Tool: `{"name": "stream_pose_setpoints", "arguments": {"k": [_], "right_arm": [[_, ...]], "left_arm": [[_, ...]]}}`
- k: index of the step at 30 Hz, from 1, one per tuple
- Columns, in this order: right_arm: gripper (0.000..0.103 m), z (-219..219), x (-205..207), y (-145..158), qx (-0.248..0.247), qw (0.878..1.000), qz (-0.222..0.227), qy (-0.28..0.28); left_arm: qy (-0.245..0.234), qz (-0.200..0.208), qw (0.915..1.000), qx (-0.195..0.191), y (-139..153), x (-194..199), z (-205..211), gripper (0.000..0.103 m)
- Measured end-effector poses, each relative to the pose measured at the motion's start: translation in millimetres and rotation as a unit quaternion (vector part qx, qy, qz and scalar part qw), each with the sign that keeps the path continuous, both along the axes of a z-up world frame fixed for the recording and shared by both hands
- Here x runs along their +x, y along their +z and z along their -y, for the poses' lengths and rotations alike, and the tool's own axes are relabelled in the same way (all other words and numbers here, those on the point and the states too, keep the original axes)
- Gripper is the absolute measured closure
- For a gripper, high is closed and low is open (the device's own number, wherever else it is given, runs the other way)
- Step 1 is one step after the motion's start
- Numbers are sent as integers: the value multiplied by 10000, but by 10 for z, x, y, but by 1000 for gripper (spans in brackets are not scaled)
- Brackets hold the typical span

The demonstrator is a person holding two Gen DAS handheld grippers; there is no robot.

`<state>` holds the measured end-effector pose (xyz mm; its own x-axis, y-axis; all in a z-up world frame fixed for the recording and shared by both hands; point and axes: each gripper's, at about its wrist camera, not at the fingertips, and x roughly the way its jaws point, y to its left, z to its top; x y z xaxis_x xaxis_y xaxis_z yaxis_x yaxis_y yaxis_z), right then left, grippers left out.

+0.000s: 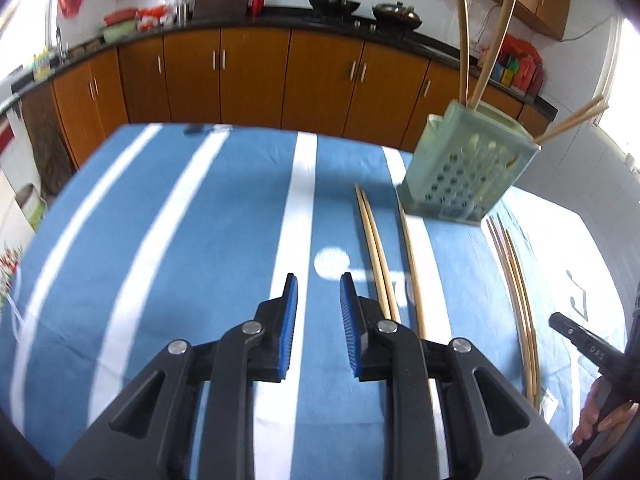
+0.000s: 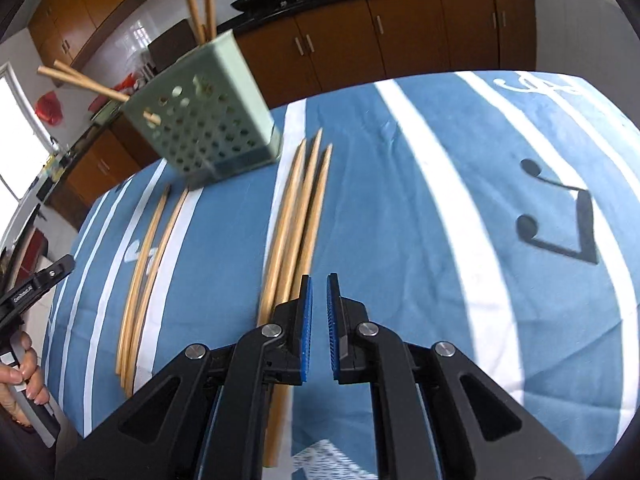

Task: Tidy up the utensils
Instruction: 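Lower both grippers and grasp another wooden chopstick each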

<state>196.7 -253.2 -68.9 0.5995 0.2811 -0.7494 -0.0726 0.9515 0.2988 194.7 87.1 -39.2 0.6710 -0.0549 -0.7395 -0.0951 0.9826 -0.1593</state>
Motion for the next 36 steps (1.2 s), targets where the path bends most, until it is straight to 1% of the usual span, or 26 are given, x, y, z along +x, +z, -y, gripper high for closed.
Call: {"name": "stream_pose_setpoints", "arguments": {"k": [2,6,13,15,17,21,23,24,25,26,28,31,33,36], "right_arm": [[94,-93,-16,5,-21,10000,10,60],[95,-203,-2,-21,-238,9996,-4,164],[94,-188,15,-86,-408,9990,-16,191],[91,-181,21,-92,-413,9990,-11,177],[83,-180,18,-90,-458,9988,15,155],[83,-181,11,-107,-525,9985,28,177],[83,-205,6,-109,-648,9976,77,216],[84,-213,5,-111,-707,9972,89,219],[89,-219,10,-112,-826,9963,113,202],[93,-210,24,-113,-910,9956,123,162],[95,-143,74,-112,-1002,9949,119,-4],[95,83,176,-110,-1098,9925,61,-526],[95,251,225,-108,-1054,9911,-10,-809],[95,356,234,-113,-1015,9912,-17,-846]], "left_arm": [[-44,-43,10000,-56,-61,-13,26,80],[-162,-125,9997,-104,-135,-2,117,80],[-284,-264,9992,-137,-222,42,237,80],[-303,-271,9991,-134,-235,47,257,80],[-316,-279,9990,-140,-242,58,273,80],[-320,-306,9989,-149,-255,64,282,80],[-333,-324,9988,-169,-270,70,293,80],[-342,-331,9987,-178,-274,70,294,80],[-365,-344,9986,-192,-282,73,303,80],[-379,-350,9985,-197,-288,74,310,80],[-432,-357,9982,-217,-297,75,334,80],[-529,-383,9976,-230,-318,73,379,80],[-599,-413,9971,-222,-338,75,410,80],[-734,-447,9961,-198,-372,71,469,81]]}}
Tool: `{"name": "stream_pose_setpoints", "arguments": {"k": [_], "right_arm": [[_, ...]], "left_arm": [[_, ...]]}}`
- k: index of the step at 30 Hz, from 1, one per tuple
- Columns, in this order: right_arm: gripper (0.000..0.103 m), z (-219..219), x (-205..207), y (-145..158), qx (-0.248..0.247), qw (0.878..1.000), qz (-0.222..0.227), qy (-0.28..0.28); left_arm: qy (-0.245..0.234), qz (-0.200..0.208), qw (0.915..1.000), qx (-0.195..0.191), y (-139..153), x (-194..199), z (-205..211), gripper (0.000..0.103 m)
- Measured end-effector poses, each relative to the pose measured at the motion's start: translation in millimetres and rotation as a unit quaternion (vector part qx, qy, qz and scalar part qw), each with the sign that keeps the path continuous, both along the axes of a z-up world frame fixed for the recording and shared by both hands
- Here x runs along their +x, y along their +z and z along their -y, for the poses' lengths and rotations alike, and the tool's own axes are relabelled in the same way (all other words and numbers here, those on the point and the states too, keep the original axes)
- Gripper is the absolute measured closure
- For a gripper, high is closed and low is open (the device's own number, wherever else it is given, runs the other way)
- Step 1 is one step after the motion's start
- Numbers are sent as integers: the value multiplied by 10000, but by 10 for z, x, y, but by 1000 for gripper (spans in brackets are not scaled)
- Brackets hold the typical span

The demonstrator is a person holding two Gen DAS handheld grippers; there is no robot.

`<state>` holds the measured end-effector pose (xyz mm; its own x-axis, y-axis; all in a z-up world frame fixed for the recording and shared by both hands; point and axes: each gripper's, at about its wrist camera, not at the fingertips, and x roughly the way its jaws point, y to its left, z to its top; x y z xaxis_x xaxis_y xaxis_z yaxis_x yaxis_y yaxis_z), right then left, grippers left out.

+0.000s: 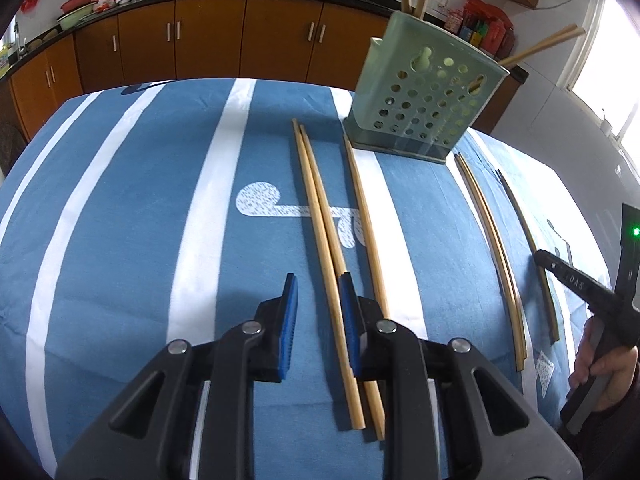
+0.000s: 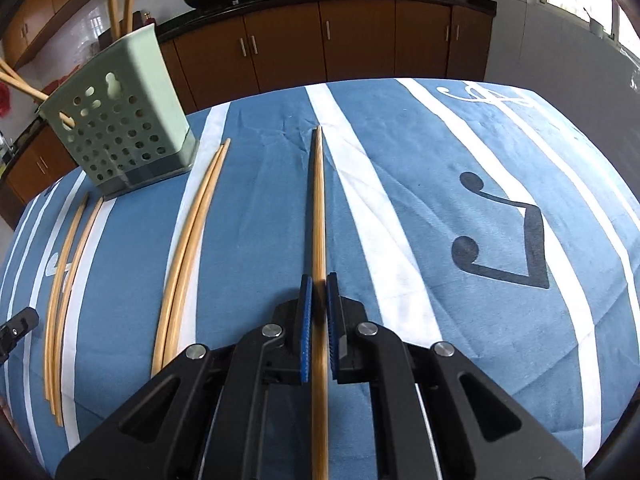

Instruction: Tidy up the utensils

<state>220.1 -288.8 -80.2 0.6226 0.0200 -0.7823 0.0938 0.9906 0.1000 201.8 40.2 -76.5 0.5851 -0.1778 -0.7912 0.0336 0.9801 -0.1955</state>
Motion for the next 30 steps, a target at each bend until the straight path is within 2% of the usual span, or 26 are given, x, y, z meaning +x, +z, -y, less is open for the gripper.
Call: {"name": "stream_pose_setpoints", "arguments": {"k": [7,14,21,24,28,30], "right_arm": [[95,-30,-4,-2,-98,9999,40,60],[95,-39,-5,9,-88,9999,55,99],[95,-46,51,7,-194,9995,135,220],[95,-47,65,2,-239,9993,188,221],[95,-32,74,-1,-190,9994,188,220],[95,-35,76,-2,-183,9994,188,222]], "left_arm": [[-145,-84,9993,340,-88,6,132,88],[145,-88,9979,618,-129,86,78,95],[733,-63,9950,668,-112,285,-333,95],[697,15,9953,671,-110,294,-426,94],[609,203,9940,886,-128,254,-357,91],[617,205,9942,855,-132,261,-345,90]]}}
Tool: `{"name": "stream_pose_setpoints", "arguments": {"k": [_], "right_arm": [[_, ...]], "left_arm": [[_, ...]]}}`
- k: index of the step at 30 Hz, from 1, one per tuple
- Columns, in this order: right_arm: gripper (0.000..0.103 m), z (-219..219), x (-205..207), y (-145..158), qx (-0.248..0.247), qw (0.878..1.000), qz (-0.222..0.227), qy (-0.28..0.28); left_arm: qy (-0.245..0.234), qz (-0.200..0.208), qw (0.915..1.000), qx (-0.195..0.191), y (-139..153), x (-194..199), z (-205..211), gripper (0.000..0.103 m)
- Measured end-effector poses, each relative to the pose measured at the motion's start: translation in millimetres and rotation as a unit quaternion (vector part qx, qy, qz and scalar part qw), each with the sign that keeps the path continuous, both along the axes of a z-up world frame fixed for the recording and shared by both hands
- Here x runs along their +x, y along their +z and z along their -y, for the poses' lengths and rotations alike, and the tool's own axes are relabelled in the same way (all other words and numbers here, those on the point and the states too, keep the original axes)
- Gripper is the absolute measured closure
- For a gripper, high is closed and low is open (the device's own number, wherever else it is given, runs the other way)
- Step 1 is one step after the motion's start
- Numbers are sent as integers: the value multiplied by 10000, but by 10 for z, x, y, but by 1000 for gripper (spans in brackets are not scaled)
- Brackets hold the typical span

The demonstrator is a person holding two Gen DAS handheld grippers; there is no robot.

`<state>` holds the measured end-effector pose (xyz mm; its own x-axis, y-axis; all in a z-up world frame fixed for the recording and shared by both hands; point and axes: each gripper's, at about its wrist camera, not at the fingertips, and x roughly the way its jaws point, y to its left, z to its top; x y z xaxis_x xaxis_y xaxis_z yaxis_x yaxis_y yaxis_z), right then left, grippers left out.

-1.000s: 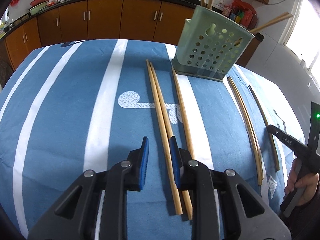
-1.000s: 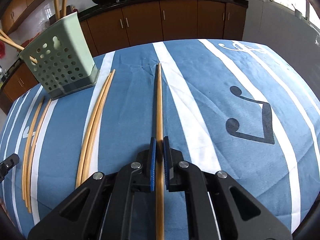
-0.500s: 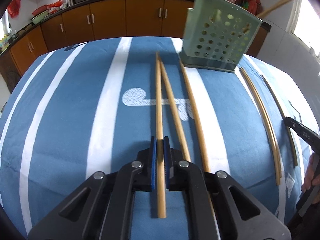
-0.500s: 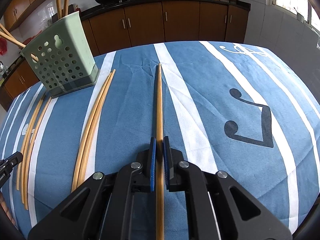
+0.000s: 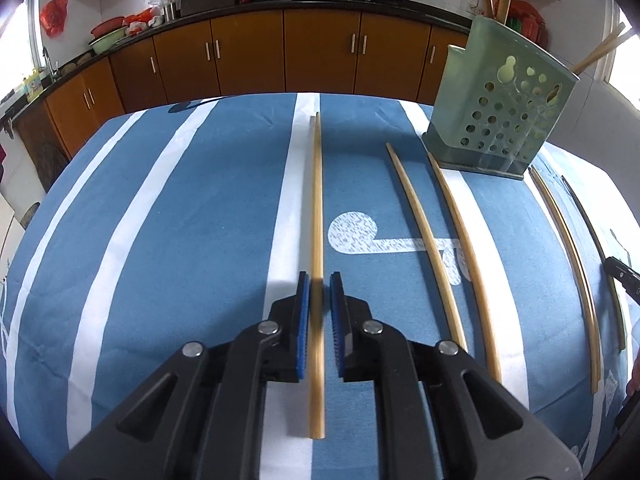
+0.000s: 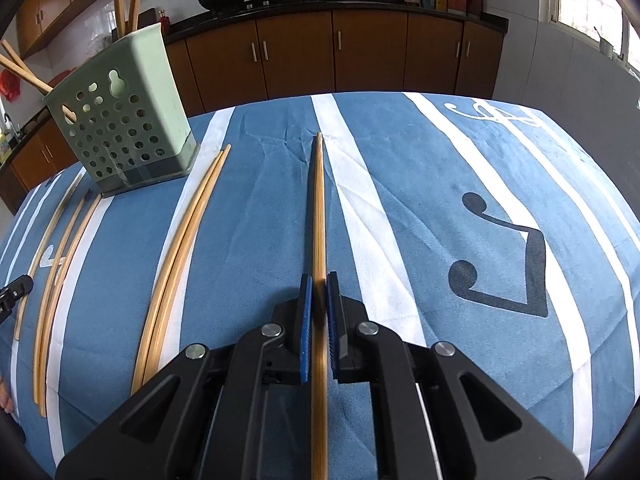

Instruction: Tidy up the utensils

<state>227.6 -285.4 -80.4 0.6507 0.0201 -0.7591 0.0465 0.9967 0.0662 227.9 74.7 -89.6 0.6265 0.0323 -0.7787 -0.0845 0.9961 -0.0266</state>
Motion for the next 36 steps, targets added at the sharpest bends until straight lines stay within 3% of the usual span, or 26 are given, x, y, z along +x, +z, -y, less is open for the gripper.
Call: {"name": "stream_pose_setpoints", "arguments": {"k": [6,11,36], "right_arm": [[94,-4,-12,2,22,10000,6,-7],[94,-3,-10,4,53,10000,7,-7],[94,6,-9,9,131,9999,9,-9]], "left_arm": [[-26,18,9999,-116,4,-9,6,86],[-85,-7,9999,64,-2,1,83,81],[-75,17,9999,-84,-3,-5,31,81]]}}
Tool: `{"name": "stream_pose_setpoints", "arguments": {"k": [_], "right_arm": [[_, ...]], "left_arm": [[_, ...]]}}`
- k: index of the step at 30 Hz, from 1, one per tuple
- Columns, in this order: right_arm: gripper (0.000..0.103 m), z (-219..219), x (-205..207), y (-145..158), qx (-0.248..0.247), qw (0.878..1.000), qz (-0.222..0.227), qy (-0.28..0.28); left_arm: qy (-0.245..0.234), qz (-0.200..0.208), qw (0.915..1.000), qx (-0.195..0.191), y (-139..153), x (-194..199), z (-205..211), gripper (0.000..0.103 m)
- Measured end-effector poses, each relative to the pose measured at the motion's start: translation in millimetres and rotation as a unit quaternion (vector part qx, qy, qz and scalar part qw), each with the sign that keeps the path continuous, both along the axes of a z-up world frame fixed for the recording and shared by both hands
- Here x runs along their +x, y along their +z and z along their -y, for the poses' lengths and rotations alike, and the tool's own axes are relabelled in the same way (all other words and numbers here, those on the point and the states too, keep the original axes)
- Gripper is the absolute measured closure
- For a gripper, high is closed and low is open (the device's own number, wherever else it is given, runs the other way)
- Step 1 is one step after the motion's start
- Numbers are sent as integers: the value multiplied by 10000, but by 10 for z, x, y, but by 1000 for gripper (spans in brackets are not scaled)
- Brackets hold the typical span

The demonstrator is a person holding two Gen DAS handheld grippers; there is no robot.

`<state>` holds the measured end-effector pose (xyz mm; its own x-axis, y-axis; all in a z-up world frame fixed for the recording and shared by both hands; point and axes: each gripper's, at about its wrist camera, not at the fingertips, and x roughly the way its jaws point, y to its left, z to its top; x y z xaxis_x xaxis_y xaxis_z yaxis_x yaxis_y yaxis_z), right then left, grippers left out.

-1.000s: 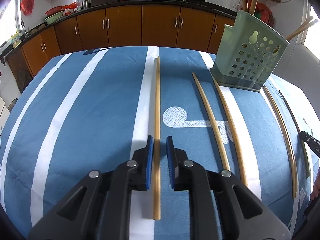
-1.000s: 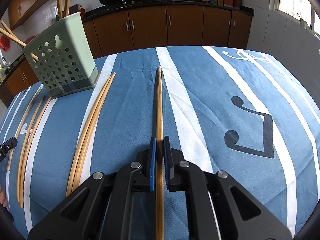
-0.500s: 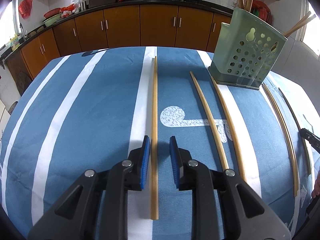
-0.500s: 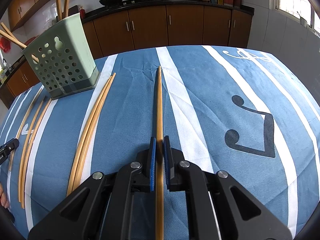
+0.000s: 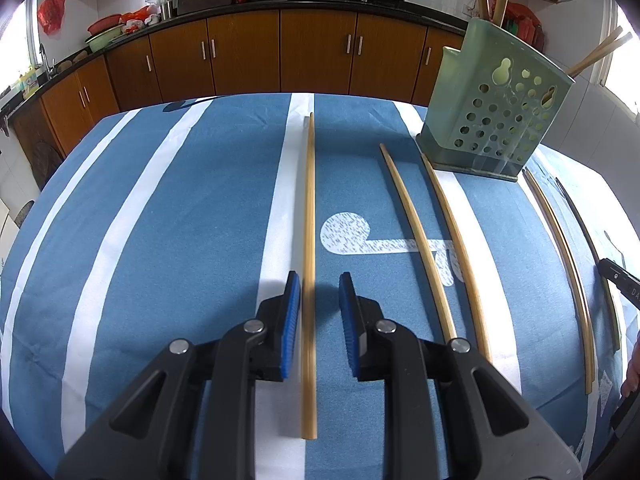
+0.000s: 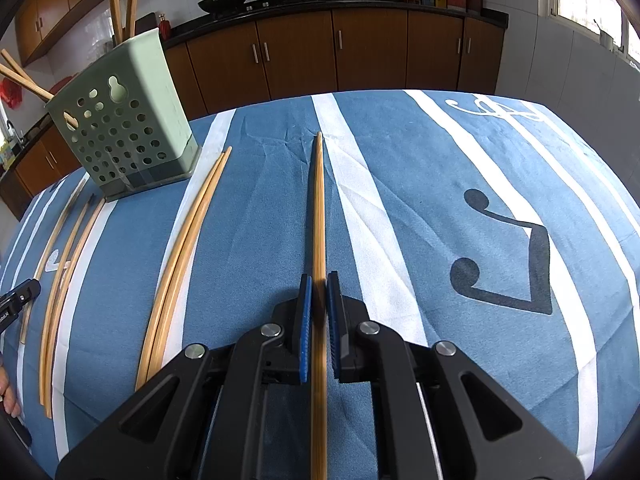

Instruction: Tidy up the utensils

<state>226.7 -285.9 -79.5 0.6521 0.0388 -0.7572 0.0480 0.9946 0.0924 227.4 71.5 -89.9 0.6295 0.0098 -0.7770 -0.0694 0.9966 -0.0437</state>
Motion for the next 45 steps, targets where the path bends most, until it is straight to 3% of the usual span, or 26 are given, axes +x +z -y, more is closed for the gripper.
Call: {"name": "stream_pose_setpoints", "arguments": {"k": [22,34,36,40,45], "right_arm": [[94,7,-7,3,73,10000,6,5],[94,-39,-352,3,-49,9998,-19,179],[94,-10,-371,-2,8,9998,-23,205],[95,54,-405,-4,155,9997,-20,210],[95,209,-440,131,463,9987,208,48]], "left_arm": [[-95,-8,9999,63,2,7,26,78],[-160,-36,9997,182,-4,-249,41,78],[-152,-36,9997,181,-4,-281,47,79],[-128,-52,9997,203,-3,-328,31,94],[-118,-30,9996,244,45,-370,11,95]]}}
